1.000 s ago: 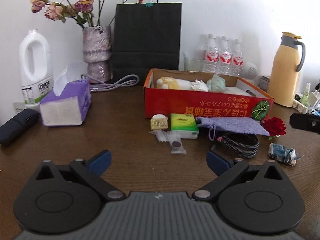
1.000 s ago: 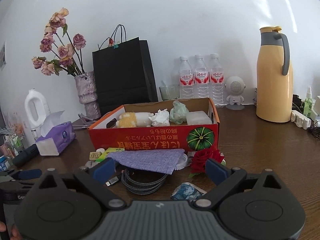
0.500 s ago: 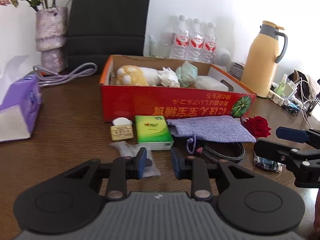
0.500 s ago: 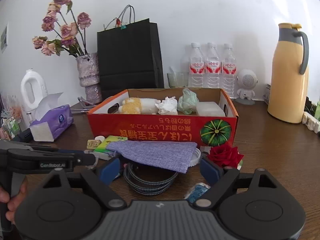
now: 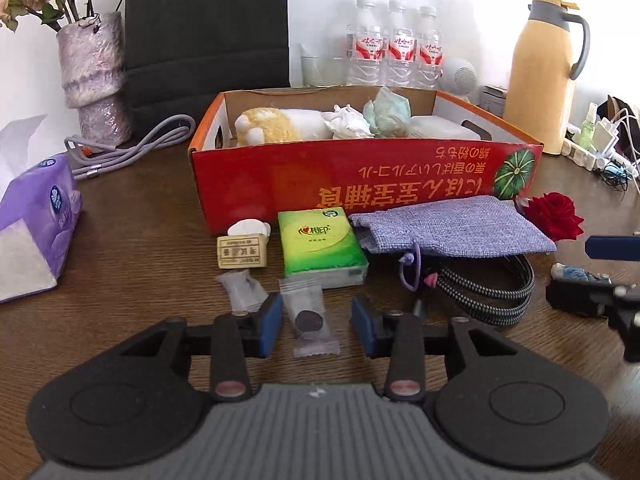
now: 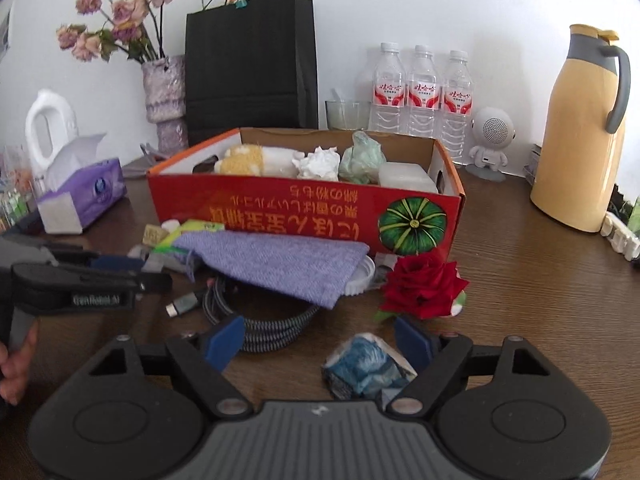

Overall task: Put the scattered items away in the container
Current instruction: 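Grasp the small clear packet with the left gripper while the right gripper grasps the blue wrapper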

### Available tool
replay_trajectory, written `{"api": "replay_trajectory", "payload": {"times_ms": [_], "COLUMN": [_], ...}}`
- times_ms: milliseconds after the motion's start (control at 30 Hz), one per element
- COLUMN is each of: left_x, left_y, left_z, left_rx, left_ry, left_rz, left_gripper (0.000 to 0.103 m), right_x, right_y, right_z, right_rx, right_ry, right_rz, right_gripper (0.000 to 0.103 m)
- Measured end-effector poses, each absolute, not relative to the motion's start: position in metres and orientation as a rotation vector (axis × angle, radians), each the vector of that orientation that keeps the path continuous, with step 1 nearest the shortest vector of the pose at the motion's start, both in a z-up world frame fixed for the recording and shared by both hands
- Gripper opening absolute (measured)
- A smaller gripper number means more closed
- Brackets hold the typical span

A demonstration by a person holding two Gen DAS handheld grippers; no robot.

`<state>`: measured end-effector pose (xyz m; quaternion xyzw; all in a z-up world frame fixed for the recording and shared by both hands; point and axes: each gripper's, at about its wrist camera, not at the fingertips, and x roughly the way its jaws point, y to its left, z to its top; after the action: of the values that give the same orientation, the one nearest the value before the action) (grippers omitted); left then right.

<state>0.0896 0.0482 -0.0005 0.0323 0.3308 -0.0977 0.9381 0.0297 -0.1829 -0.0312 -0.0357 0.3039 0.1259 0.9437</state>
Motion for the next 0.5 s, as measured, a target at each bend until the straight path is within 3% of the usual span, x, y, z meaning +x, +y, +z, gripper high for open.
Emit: {"api": "replay_trajectory", "payload": {"times_ms": [167, 267, 333, 367, 400, 433, 500], "left_x": [0.076, 0.06, 0.05, 0.045, 0.041, 0.037, 0.03], "left_y": [0.046, 0.041, 0.038, 0.037, 0.035, 0.034, 0.033], "left_z": [0.006, 0.017, 0.022, 0.023, 0.024, 0.025, 0.025], "left_rx": [0.047, 0.033, 0.022, 0.02, 0.021, 0.019, 0.006], "left_ry": [0.638, 0.608, 0.598, 0.596, 0.595, 0.593, 0.597], "left_rz": [-0.241, -0.257, -0.271, -0.276, -0.279, -0.279, -0.281], "left_gripper": [0.019, 0.019, 0.019, 0.019, 0.019, 0.019, 0.019], "right_x": [0.025, 0.029, 0.035, 0.035, 0.034, 0.032, 0.028], "right_y": [-0.191, -0.198, -0.2, -0.2, -0.2, -0.199, -0.198], "right_z": [-0.037, -0.041, -0.046, -0.047, -0.046, -0.045, -0.044], "right_rx": [-0.108, -0.083, -0.073, -0.067, -0.065, -0.066, -0.061], "right_ry": [0.638, 0.668, 0.707, 0.707, 0.709, 0.709, 0.713], "right_rz": [0.243, 0.228, 0.233, 0.228, 0.225, 0.228, 0.226], "right_gripper": [0.08, 0.074, 0.059, 0.058, 0.048, 0.032, 0.024]}}
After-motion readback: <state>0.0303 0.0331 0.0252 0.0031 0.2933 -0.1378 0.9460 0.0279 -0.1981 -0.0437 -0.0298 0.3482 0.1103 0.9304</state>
